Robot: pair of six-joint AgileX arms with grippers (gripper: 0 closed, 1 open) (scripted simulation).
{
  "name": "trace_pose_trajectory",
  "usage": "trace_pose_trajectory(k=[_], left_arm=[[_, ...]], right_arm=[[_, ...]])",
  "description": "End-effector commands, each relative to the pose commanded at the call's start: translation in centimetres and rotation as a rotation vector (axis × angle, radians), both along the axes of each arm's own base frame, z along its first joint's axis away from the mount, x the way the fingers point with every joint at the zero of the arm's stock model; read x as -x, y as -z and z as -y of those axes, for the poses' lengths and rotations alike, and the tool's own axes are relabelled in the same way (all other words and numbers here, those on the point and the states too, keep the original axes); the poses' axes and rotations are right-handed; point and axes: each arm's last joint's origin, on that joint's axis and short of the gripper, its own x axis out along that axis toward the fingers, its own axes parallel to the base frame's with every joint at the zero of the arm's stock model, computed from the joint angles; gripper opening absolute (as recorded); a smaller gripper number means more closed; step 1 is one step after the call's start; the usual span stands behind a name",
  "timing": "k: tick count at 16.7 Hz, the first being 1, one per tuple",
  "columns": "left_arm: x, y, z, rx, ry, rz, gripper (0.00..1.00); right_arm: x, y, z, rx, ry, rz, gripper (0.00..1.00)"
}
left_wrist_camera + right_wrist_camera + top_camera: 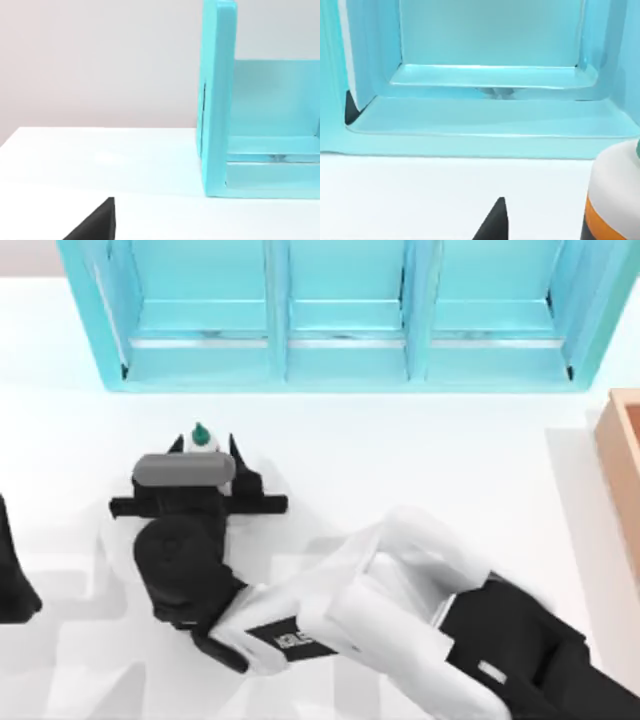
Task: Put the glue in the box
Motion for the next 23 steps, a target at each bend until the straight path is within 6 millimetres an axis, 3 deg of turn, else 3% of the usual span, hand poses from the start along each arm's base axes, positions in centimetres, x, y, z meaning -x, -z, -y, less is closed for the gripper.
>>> trace_pose_trajectory(k=[5,6,16,18,23], left_arm=[[0.0,0.0,0.0,0.0,0.0,0.0,1.0],[0.0,0.0,0.0,0.0,0.0,0.0,1.0],[0.0,0.0,0.0,0.0,0.0,0.0,1.0],[0.0,0.0,0.0,0.0,0.0,0.0,1.0],[0.0,0.0,0.0,0.0,0.0,0.0,1.0]], right_arm=[[0.0,0.0,0.0,0.0,0.0,0.0,0.02],[0.0,0.0,0.0,0.0,0.0,0.0,0.0],[0.1,-0.6,-0.1,0.005,-0.004,-0.002,0.0],[0.0,-2.5,-0.2,0.016,-0.004,-0.006,0.0],[0.1,-9.2,-0.1,0.002,-0.002,0.0,0.0]])
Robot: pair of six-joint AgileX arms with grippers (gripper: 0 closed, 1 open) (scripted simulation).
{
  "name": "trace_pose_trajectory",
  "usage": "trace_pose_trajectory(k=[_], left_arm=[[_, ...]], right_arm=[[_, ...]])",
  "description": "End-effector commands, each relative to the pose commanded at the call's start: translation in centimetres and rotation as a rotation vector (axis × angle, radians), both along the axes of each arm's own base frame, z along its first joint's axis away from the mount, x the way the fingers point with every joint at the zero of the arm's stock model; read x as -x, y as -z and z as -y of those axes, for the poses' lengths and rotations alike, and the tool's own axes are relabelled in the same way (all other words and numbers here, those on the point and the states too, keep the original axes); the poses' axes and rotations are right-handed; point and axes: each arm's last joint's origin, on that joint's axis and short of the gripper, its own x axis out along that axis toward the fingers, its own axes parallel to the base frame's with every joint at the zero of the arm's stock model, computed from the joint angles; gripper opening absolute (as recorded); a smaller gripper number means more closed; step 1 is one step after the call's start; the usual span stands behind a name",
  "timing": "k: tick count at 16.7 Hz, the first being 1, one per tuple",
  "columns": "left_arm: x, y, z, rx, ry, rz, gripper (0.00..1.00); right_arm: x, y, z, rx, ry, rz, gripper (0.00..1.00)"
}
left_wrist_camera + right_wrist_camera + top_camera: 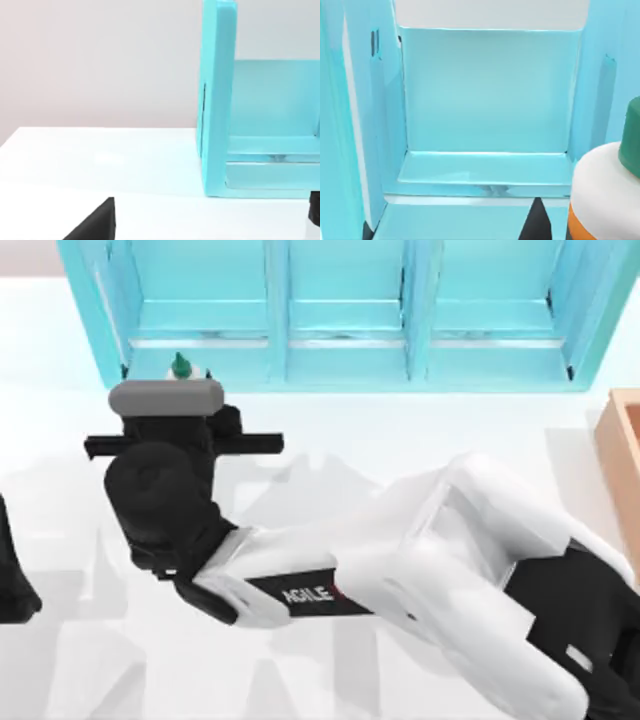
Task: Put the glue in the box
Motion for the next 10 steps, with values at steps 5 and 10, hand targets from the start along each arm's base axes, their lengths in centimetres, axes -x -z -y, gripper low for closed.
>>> trace_pose_trajectory(k=[5,10], left_arm=[[0.0,0.0,0.0,0.0,0.0,0.0,1.0],[0.0,0.0,0.0,0.0,0.0,0.0,1.0]], right_arm=[[0.0,-0.9,0.0,-0.01,0.001,0.003,0.0],[-0.8,1.9,2.0,0.082,-0.057,-0.045,0.0]])
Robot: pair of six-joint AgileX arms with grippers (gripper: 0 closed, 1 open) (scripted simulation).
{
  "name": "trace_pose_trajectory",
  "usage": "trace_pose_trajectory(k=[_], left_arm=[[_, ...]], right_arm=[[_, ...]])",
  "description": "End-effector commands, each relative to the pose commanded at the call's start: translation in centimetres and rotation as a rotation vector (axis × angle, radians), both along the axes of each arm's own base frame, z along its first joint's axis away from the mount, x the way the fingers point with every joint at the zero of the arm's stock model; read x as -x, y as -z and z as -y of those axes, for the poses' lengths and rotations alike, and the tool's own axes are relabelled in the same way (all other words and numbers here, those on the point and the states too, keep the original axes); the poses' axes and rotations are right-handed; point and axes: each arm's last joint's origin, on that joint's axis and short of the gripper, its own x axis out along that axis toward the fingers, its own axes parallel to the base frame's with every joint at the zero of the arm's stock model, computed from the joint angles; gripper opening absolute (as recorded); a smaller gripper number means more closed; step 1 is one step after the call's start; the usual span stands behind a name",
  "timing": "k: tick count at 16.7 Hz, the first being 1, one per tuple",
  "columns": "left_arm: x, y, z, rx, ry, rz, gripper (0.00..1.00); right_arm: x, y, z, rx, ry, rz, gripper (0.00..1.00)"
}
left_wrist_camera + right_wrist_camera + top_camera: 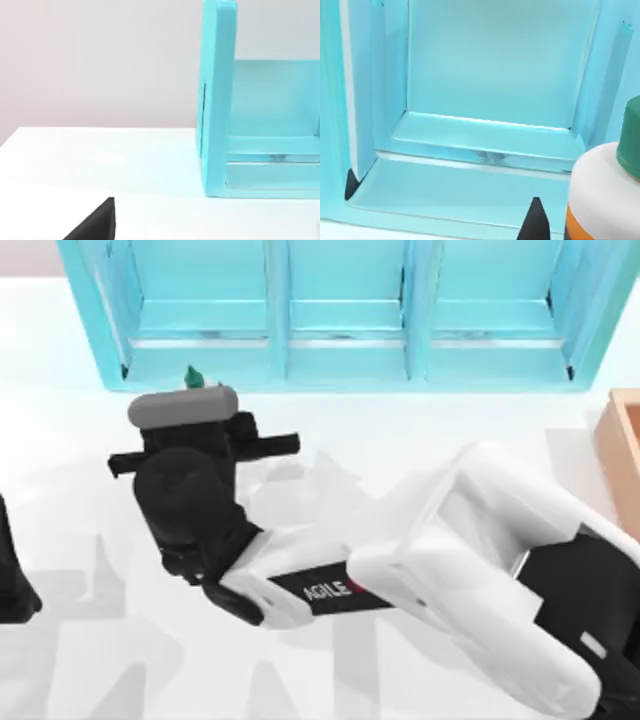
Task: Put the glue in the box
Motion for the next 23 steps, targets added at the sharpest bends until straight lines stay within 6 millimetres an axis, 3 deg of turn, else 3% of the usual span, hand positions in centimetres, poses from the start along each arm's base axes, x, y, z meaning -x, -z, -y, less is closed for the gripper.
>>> trace_pose_trajectory(k=[3,6,8,11,14,17,20,23], left_arm=[[0.0,0.0,0.0,0.0,0.0,0.0,1.0],[0.0,0.0,0.0,0.0,0.0,0.0,1.0],[0.0,0.0,0.0,0.0,0.0,0.0,1.0],[0.0,0.0,0.0,0.0,0.0,0.0,1.0],[0.0,0.0,0.0,0.0,0.0,0.0,1.0],[0.0,0.0,0.0,0.0,0.0,0.0,1.0],[0.0,0.0,0.0,0.0,0.0,0.0,1.0],[0.0,0.0,0.0,0.0,0.0,0.0,1.0]], right_arm=[[-1.3,3.5,4.2,0.118,-0.089,-0.085,0.0],[-2.7,6.1,10.3,0.194,-0.203,-0.188,0.0],[-3.5,6.7,14.9,0.194,-0.288,-0.243,0.0],[-5.0,5.2,22.2,0.115,-0.412,-0.248,0.0],[-6.5,1.8,30.2,0.012,-0.521,-0.146,0.0],[-6.6,-1.8,39.2,-0.03,-0.61,-0.009,0.0],[-4.3,-3.6,48.3,-0.017,-0.671,0.062,0.0],[-0.1,-3.7,56.0,-0.012,-0.705,0.056,0.0]])
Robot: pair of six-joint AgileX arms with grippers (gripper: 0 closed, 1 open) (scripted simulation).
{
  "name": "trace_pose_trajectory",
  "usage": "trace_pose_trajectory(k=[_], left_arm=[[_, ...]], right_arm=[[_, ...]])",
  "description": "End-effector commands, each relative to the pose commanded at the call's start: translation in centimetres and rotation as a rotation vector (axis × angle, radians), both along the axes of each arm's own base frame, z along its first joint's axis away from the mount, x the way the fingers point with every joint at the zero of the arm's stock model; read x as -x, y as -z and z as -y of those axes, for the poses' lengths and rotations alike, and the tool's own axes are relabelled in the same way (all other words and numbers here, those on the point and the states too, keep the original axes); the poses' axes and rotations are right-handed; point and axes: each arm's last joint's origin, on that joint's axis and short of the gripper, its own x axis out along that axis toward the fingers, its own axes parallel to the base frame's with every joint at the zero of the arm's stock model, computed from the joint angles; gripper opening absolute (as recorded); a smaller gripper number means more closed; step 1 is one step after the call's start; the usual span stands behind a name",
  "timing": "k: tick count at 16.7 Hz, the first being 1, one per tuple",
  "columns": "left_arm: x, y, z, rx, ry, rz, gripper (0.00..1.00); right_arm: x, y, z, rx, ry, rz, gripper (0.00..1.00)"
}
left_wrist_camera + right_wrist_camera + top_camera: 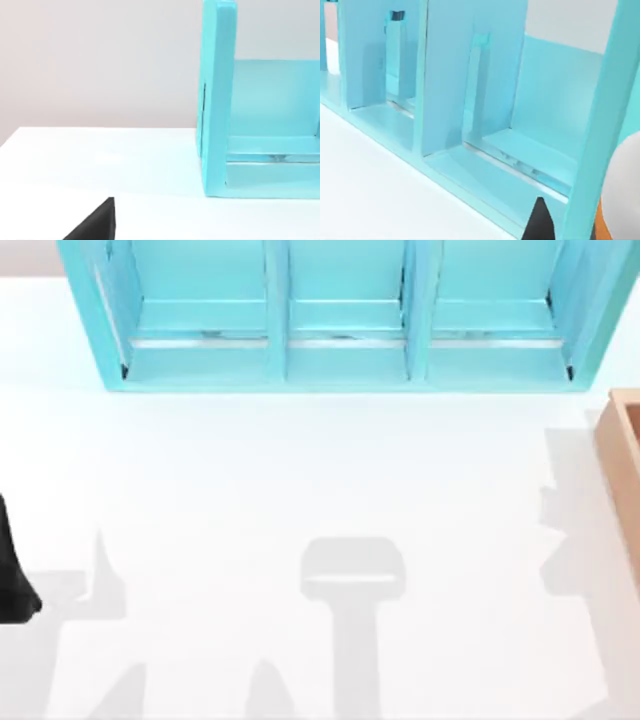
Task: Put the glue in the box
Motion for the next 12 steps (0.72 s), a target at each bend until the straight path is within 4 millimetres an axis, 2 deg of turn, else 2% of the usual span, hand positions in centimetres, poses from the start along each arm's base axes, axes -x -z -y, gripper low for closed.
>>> trace_pose_trajectory(k=[2,5,7,9,12], left_arm=[[0.0,0.0,0.0,0.0,0.0,0.0,1.0],[0.0,0.0,0.0,0.0,0.0,0.0,1.0],[0.0,0.0,0.0,0.0,0.0,0.0,1.0],[0.0,0.0,0.0,0.0,0.0,0.0,1.0],[0.0,0.0,0.0,0.0,0.0,0.0,1.0]], right_arm=[[3.5,0.3,3.9,-0.005,-0.013,-0.023,0.0],[8.4,1.0,7.8,-0.03,-0.02,-0.061,0.0],[10.9,1.3,9.2,-0.051,-0.02,-0.078,0.0],[12.5,1.6,10.0,-0.067,-0.019,-0.088,0.0],[12.8,1.6,10.1,-0.071,-0.019,-0.09,0.0]])
